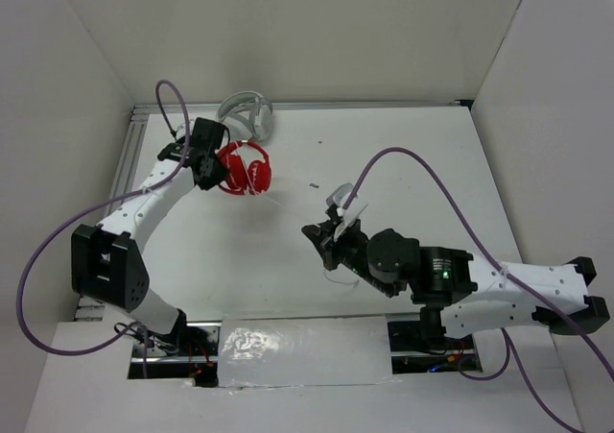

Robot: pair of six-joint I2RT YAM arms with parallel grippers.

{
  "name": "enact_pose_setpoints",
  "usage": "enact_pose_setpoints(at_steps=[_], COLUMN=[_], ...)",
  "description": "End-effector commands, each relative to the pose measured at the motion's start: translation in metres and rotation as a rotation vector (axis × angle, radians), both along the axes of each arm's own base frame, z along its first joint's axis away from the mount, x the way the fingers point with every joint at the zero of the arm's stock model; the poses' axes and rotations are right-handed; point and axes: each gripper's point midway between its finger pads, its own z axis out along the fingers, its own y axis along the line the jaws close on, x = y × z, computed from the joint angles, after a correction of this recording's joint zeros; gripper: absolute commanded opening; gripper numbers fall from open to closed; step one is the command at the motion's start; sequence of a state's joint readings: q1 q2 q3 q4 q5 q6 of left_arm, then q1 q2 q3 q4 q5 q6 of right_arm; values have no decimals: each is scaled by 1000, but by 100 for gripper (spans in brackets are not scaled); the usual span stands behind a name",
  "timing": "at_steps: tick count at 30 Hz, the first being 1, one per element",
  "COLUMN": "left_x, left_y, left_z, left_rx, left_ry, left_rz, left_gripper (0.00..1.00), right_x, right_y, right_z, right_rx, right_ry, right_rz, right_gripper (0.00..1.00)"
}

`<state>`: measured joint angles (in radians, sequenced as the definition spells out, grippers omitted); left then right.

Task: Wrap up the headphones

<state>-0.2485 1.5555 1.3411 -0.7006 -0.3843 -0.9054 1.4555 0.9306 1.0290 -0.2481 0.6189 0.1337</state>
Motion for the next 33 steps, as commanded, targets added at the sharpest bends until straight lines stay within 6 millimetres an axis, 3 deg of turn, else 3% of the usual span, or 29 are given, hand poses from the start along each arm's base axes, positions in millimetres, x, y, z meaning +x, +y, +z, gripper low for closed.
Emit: enact_pose_setpoints(at_steps=[1,4,5,6,10,12,14,15,19,24,25,27,28,30,33], left_x=[16,1,2,-6,-21,-26,-41,-50,-88,-126,-132,-145,-149,-155,-159], left_y=[-26,-45,-59,-61,-89,-102,-117,-127,-159,-162,-161,-158,-157,-153,-147], left_z=[27,34,42,45,51,63,57,60,76,108,112,126,129,143,154], left_rx=[1,-13,-36,-30,5,34,57,65,4,-48,-62,-77,-86,-97,-105], left_ry=[-193,-249,-305,-322,-371,-440,-459,-502,-614,-741,-750,-801,-806,-836,-827], left_rz=[-163,-317,-374,-405,-561,-671,-771,-859,-1092,-1179,-1190,-1204,-1206,-1191,-1163], left_gripper=[0,0,0,0,0,0,0,0,0,0,0,0,0,0,0], right_x=[21,35,51,46,62,84,95,112,140,182,192,201,210,212,220], right_y=[-16,-18,-23,-13,-4,-6,0,-8,-9,-28,-36,-42,-51,-49,-53], right_z=[50,60,61,63,70,74,75,74,65,35,19,10,-7,-17,-51], right_rx=[-18,-35,-41,-33,-52,-66,-85,-98,-154,-170,-163,-134,-142,-121,-125], right_ry=[-131,-159,-155,-154,-219,-221,-212,-215,-239,-153,-105,-85,-54,-29,25], right_rz=[-110,-109,-124,-39,23,-5,39,3,10,-78,-78,-81,-100,-82,-123], right_gripper=[0,0,0,0,0,0,0,0,1,0,0,0,0,0,0])
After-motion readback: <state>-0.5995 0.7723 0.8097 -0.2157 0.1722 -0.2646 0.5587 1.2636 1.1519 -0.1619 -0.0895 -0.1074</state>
